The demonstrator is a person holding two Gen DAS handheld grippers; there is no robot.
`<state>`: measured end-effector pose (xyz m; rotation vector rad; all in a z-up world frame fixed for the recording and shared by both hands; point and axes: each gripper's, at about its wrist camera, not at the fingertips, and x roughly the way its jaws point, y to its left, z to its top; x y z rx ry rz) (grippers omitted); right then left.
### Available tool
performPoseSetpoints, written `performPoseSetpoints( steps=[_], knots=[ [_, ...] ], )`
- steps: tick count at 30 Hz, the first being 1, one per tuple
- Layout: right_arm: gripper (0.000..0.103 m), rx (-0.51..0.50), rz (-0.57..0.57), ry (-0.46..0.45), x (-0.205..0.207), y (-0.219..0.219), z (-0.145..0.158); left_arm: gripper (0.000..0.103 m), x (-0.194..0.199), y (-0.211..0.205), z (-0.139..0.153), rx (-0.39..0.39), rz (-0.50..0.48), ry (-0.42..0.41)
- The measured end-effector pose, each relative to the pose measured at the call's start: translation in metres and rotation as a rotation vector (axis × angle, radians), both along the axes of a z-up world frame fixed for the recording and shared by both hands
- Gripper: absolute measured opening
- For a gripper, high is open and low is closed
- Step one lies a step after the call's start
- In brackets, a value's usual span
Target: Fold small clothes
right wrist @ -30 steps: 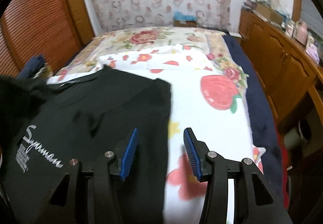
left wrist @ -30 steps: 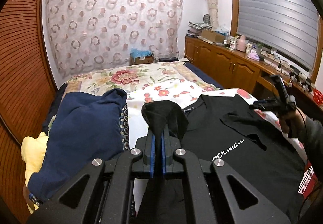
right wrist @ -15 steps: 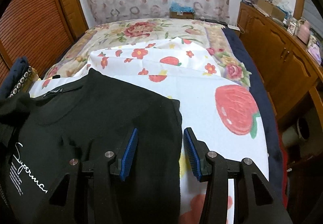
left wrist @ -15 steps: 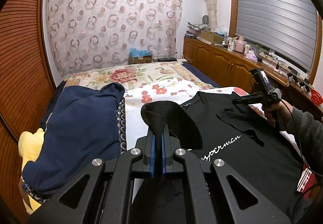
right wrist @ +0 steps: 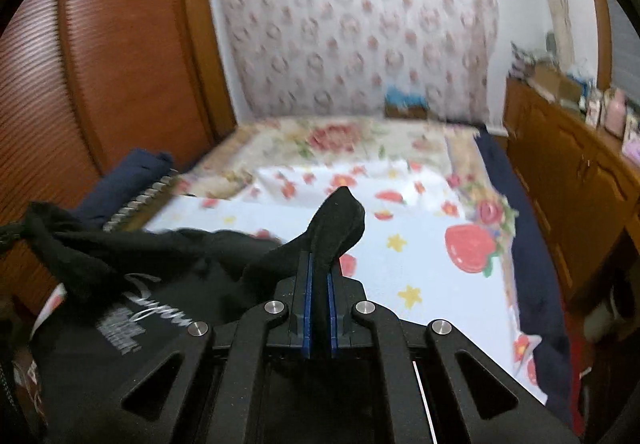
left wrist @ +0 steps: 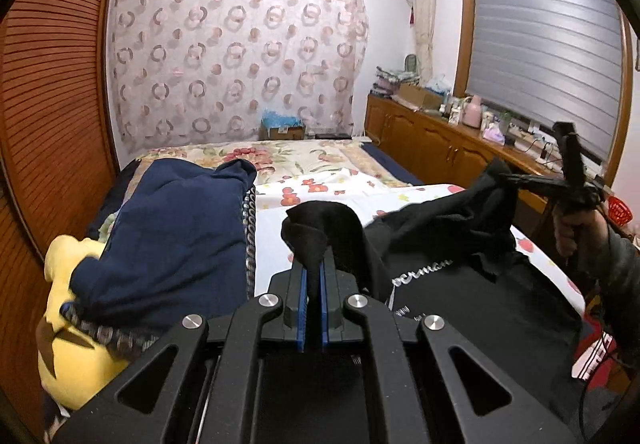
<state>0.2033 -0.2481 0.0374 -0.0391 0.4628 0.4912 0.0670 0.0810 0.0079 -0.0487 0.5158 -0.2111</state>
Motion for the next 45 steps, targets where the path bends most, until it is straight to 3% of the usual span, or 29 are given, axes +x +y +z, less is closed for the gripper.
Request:
performPoseSetpoints(
  steps=[7,12,15,21,25,29,36,43,45],
  knots=[
    [0.006,0.082,0.052,-0.041,-0.078,-0.026,0.001,0.006,-0.041,0.015,-0.025,-0.078,0.036,0.011],
    [0.006,0.142,0.087,-0.022,-0.114,-0.059,-0.018,0.006,-0.063,0.020,-0.030,-0.055,0.055,0.018],
    [0.006,0.116,0.079,-0.012,-0.124,-0.071,-0.026,0.006,-0.072,0.021,-0.034,-0.048,0.077,0.032],
    [0.006,0.052,0.058,0.047,-0.160,-0.087,-0.037,0.006,-0.099,0.029,-0.046,-0.054,0.076,0.056],
    [0.006,0.094,0.094,0.150,-0.170,-0.096,-0.059,0.006,-0.104,0.033,-0.065,-0.046,0.081,0.119],
    [0.006,0.023,0.045,0.231,-0.165,-0.099,-0.088,0.028,-0.102,0.046,-0.082,-0.072,0.081,0.206],
    [0.013,-0.045,-0.008,0.215,-0.166,-0.098,-0.075,0.079,-0.099,0.060,-0.068,-0.070,0.117,0.156],
    [0.019,-0.079,-0.055,0.117,-0.180,-0.091,-0.056,0.080,-0.076,0.068,-0.052,-0.030,0.145,0.118],
    [0.036,-0.092,-0.070,0.100,-0.172,-0.088,-0.058,0.080,-0.061,0.067,-0.052,0.002,0.147,0.130]
  ],
)
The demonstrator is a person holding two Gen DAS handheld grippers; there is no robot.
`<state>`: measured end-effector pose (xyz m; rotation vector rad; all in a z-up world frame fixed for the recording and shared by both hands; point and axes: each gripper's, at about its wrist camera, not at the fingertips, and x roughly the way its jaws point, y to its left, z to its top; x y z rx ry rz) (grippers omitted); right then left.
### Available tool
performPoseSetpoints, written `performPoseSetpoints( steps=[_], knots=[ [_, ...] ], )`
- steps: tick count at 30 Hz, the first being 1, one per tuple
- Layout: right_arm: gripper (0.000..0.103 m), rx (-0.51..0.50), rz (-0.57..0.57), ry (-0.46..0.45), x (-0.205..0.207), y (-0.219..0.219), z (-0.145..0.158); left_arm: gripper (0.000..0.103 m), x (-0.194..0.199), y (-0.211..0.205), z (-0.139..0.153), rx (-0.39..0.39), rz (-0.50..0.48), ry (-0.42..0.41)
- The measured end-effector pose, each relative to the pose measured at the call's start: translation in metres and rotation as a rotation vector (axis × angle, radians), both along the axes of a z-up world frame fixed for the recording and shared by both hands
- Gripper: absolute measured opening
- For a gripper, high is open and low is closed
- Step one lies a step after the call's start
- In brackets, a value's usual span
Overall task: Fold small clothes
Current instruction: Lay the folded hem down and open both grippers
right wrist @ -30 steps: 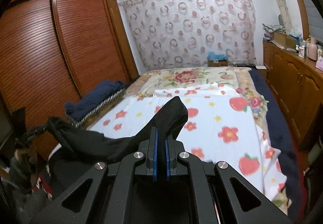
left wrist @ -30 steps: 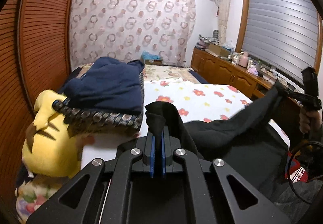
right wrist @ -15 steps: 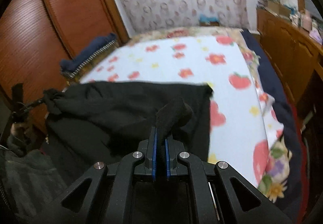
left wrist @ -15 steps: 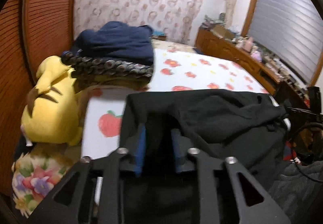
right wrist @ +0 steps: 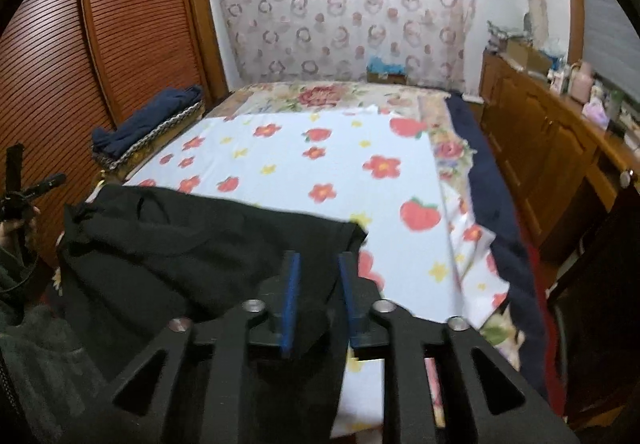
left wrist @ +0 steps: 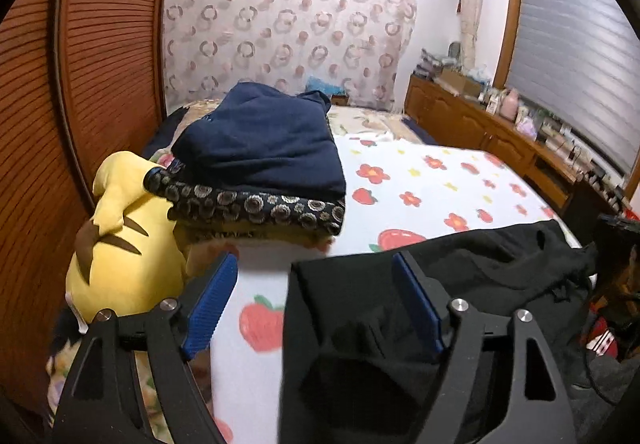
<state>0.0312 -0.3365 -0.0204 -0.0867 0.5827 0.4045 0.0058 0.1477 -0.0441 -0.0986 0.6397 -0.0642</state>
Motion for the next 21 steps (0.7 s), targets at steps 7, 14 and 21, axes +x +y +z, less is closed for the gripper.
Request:
performPoseSetpoints(
  steps=[7,14,21],
  knots=[
    [0.050,-0.027,0.000,0.002,0.043,0.021,-0.018,0.080,0.038,-0.010,-0.017,0.062,-0.014,0.057],
    [0.051,-0.059,0.009,0.085,0.082,0.042,-0.046,0.074,0.057,-0.006,-0.032,0.075,-0.007,0.103],
    [0.051,-0.079,-0.009,0.146,0.095,0.043,-0.058,0.058,0.058,0.002,-0.040,0.015,-0.028,0.143]
  ],
)
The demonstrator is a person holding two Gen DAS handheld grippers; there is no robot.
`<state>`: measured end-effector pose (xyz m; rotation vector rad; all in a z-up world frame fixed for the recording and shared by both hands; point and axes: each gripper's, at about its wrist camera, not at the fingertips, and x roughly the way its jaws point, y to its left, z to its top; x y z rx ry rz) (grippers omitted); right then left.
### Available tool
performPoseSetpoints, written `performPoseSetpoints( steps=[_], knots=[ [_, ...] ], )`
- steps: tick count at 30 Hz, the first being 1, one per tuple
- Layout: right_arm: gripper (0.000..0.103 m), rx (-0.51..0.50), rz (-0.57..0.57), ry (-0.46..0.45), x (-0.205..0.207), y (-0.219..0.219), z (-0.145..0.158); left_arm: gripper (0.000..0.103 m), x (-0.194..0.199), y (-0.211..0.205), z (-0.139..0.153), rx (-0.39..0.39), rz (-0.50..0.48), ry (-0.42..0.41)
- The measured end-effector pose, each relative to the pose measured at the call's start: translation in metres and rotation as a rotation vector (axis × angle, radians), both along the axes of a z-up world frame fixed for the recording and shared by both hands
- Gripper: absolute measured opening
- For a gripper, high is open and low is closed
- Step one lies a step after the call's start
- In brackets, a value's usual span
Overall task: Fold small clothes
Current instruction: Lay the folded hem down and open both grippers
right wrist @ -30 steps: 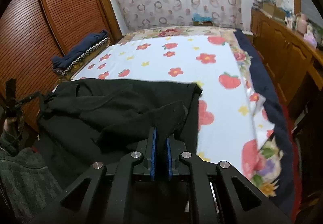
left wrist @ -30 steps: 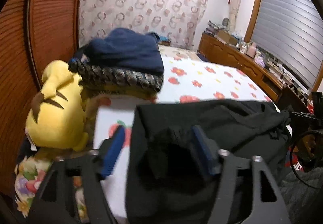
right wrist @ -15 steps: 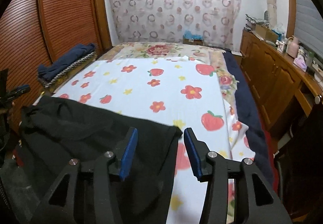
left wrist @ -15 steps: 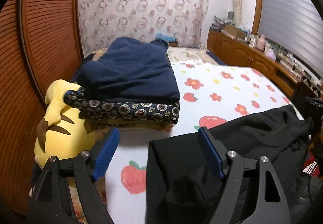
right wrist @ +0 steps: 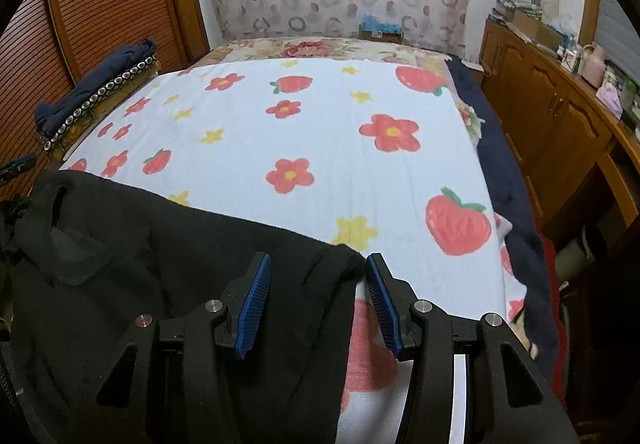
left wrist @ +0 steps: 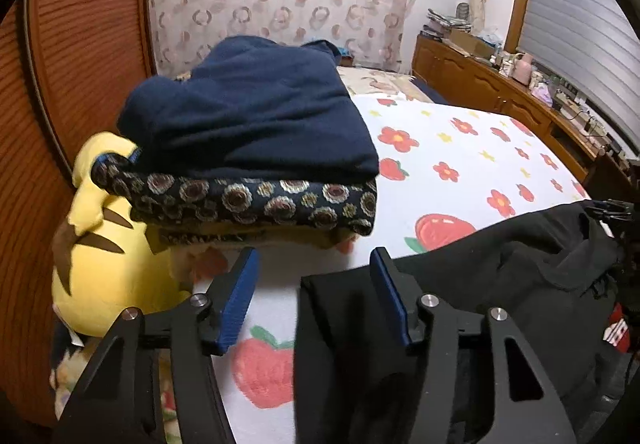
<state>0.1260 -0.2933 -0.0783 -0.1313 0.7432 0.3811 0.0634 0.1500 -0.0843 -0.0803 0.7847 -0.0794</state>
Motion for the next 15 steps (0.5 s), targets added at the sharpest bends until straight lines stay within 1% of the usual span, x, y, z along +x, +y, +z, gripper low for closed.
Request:
performPoseSetpoints(
  steps=[2,4,7,8,9,10,14,15],
  knots=[
    [0.051,0.003,0.007,0.007,0.000,0.001,-0.001,0.058,0.001,0.000,-0.005,-0.016,-0.011,0.022],
    [0.051,-0.011,0.016,-0.006,-0.003,0.003,-0.001,0.057,0.002,-0.002,-0.012,-0.026,-0.028,0.049],
    [0.052,-0.006,0.022,-0.002,0.000,-0.004,0.001,0.053,0.001,-0.005,-0.019,-0.024,-0.043,0.074],
    [0.053,-0.005,0.023,-0.001,0.000,-0.003,0.001,0.047,0.000,-0.006,-0.020,-0.027,-0.051,0.079],
    [0.053,-0.008,0.023,-0.001,-0.001,-0.004,0.000,0.032,-0.001,-0.008,-0.022,-0.029,-0.054,0.083],
    [0.053,-0.012,0.025,-0.003,0.000,-0.003,-0.002,0.027,-0.001,-0.009,-0.024,-0.037,-0.056,0.092],
    [0.053,-0.029,0.035,-0.003,0.000,0.000,-0.003,0.021,-0.005,-0.015,-0.024,-0.024,-0.057,0.086],
    [0.050,-0.024,0.041,-0.001,0.000,0.000,-0.003,0.020,-0.006,-0.015,-0.024,-0.027,-0.055,0.086]
  ],
)
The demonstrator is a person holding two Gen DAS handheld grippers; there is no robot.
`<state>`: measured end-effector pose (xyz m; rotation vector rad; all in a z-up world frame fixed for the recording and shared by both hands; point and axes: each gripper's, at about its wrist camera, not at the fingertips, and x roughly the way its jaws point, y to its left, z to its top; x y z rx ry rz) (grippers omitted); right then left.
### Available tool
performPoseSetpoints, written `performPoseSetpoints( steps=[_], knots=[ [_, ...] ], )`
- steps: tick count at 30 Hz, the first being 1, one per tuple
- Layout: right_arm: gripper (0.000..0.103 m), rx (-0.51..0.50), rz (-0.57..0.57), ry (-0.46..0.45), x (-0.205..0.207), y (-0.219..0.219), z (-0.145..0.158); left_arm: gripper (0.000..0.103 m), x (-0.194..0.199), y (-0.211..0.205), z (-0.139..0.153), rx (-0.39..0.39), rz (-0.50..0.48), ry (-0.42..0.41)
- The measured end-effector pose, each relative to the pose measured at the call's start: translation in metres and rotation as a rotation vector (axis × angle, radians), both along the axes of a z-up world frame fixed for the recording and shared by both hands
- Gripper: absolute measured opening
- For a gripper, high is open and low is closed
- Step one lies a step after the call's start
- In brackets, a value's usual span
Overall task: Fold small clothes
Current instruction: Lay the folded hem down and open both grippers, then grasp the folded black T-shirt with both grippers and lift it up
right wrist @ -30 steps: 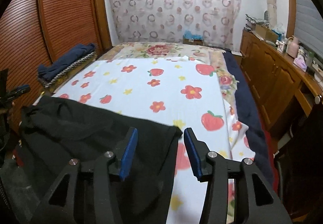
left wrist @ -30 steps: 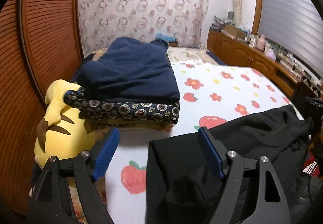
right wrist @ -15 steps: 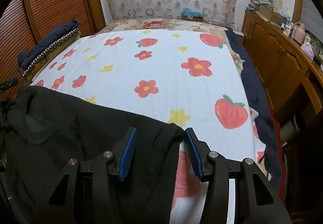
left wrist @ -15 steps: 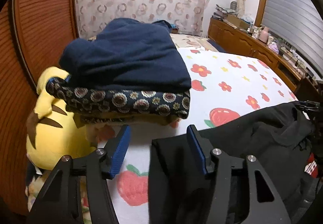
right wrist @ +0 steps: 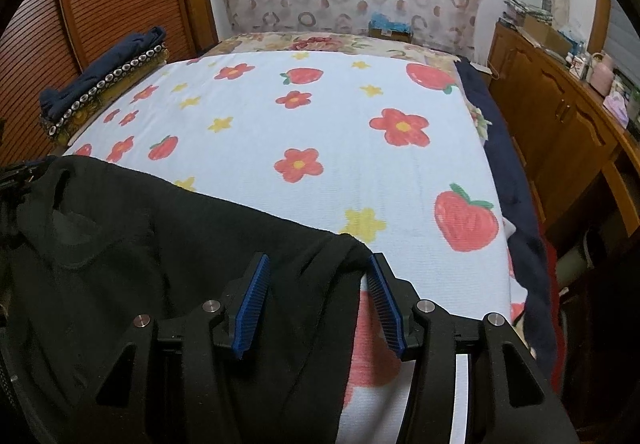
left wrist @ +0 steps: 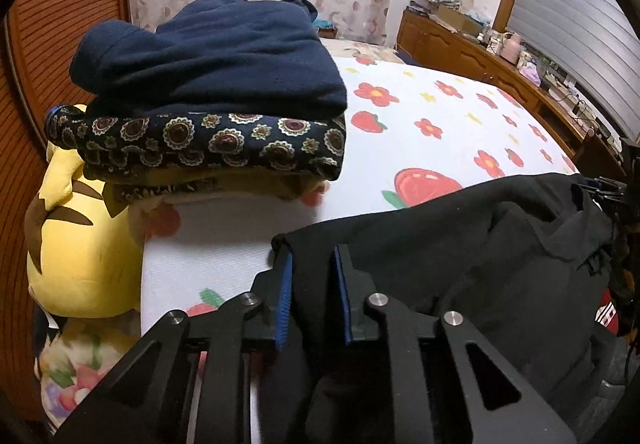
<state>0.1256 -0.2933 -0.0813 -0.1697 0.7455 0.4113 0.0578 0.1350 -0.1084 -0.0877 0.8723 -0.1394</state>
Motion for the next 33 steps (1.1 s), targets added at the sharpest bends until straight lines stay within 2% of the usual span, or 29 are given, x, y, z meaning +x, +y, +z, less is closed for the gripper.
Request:
performPoseSetpoints(
  steps=[1,3,6,10,13,14,15,19,20,21,22,25,28,33],
  knots=[
    [0.046,-0.003,0.006,-0.004,-0.001,0.001,0.000,0.020,0.000,0.000,0.000,-0.002,0.000,0.000],
    [0.025,0.007,0.039,-0.001,-0.003,0.003,0.000,0.019,0.000,0.001,0.000,-0.006,-0.001,0.000],
    [0.014,0.017,0.076,0.006,-0.007,0.006,-0.001,0.018,0.001,0.001,0.001,-0.007,-0.006,-0.001],
    [0.013,0.034,0.079,0.007,-0.009,0.005,-0.003,0.021,0.002,0.002,0.001,0.003,-0.001,0.001],
    [0.013,0.049,0.075,0.008,-0.009,0.004,-0.004,0.035,0.004,0.003,0.000,0.030,0.010,0.006],
    [0.013,0.050,0.074,0.007,-0.009,0.003,-0.005,0.044,0.005,0.004,0.000,0.038,0.021,0.007],
    [0.013,0.051,0.071,0.006,-0.010,0.004,-0.005,0.049,0.006,0.006,-0.001,0.042,0.028,0.007],
    [0.012,0.067,0.063,0.000,-0.012,0.004,-0.007,0.048,0.006,0.008,-0.003,0.031,0.015,0.004],
    [0.010,0.072,0.065,0.001,-0.013,0.004,-0.007,0.038,0.004,0.007,-0.003,0.020,-0.005,0.003],
    [0.009,0.075,0.075,0.006,-0.014,0.005,-0.007,0.016,0.003,0.005,-0.002,-0.003,-0.030,0.009],
    [0.009,0.069,0.083,0.005,-0.016,0.005,-0.007,0.012,0.001,0.003,-0.001,-0.024,-0.054,0.018],
    [0.008,0.093,0.090,-0.033,-0.028,0.003,0.002,0.010,-0.017,-0.009,0.019,0.003,-0.057,-0.055],
    [0.008,0.137,0.100,-0.117,-0.053,-0.004,0.026,0.010,-0.041,-0.013,0.053,-0.042,-0.049,-0.165],
    [0.007,0.214,0.102,-0.284,-0.104,-0.021,0.090,0.010,-0.077,-0.025,0.135,-0.108,-0.081,-0.383]
  ],
)
